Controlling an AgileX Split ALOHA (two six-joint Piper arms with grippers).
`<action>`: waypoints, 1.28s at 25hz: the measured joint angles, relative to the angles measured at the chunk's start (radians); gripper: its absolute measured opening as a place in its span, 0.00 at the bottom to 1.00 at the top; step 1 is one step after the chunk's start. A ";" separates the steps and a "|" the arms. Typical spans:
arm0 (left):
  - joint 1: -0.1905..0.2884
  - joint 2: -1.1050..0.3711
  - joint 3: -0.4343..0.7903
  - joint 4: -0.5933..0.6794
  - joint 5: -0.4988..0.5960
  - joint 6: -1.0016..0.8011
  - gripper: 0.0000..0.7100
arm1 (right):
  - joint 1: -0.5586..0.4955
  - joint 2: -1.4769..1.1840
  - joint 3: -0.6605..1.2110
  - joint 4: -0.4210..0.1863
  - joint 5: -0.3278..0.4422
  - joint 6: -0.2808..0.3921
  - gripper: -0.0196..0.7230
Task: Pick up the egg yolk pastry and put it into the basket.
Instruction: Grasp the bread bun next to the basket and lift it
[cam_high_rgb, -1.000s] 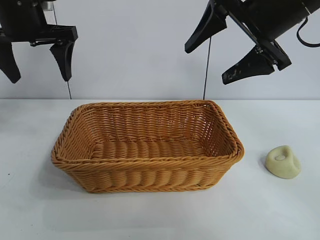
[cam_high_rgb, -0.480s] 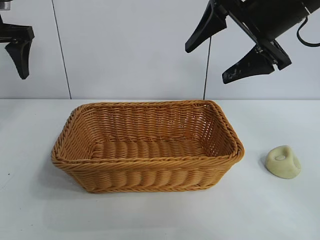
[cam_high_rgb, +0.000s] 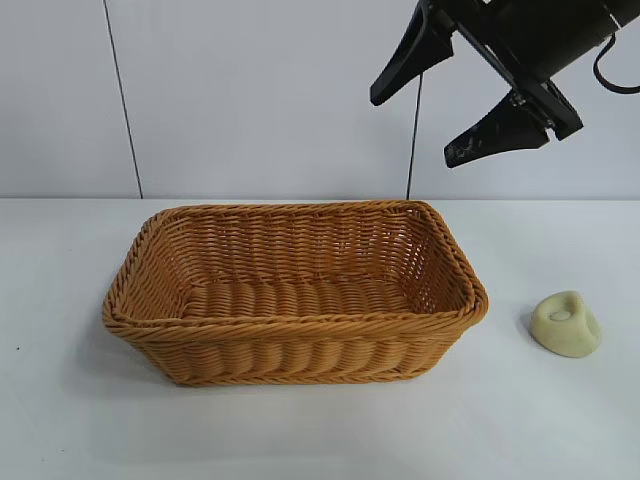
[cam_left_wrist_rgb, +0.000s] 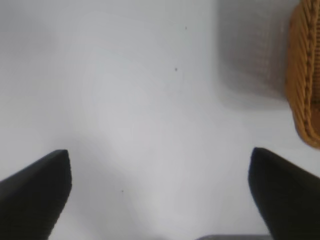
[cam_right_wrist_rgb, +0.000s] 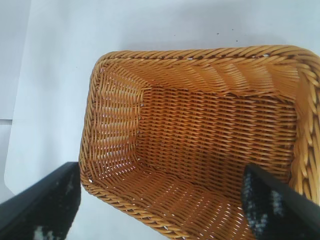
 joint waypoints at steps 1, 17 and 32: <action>0.000 -0.064 0.056 0.000 0.000 0.005 0.98 | 0.000 0.000 0.000 0.000 0.000 0.000 0.87; 0.000 -0.914 0.682 0.000 -0.138 0.010 0.98 | 0.000 0.000 0.000 0.000 0.003 0.000 0.87; 0.000 -1.377 0.685 0.000 -0.140 0.011 0.98 | 0.000 0.000 -0.022 -0.170 0.024 0.062 0.87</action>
